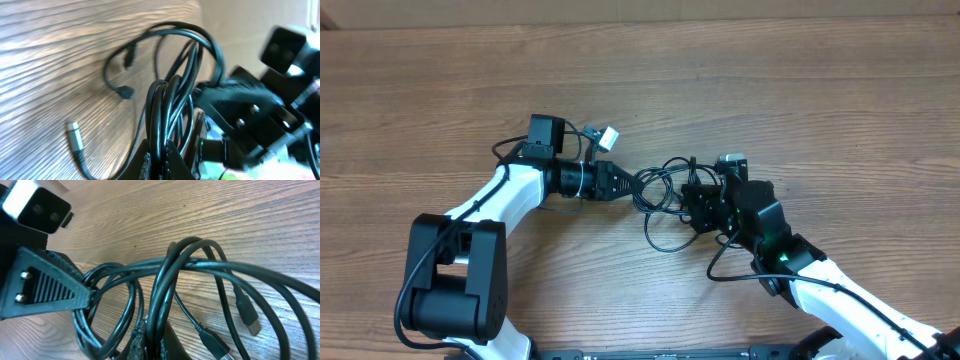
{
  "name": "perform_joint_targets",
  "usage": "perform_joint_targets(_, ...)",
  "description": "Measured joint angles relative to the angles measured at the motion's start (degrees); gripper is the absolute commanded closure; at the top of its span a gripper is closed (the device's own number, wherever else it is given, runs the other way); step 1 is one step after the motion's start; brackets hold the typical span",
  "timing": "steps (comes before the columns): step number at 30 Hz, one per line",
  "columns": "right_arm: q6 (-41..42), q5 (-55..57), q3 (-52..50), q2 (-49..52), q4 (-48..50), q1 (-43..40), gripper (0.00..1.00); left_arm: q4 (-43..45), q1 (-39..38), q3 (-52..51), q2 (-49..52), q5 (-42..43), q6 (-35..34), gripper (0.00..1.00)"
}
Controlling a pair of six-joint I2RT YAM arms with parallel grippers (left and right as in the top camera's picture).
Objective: Untangle cables
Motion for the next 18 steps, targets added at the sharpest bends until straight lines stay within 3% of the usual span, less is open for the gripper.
perform_joint_targets(9, 0.02, -0.63, 0.0, 0.02, 0.66, 0.02, 0.96, -1.38, 0.0, 0.0, 0.0, -10.4, -10.75, 0.96)
perform_joint_targets(18, 0.02, -4.07, 0.0, 0.22, 5.53, 0.0, 0.96, -9.27, -0.35, 0.0, 0.0, -26.8, -25.14, 0.95)
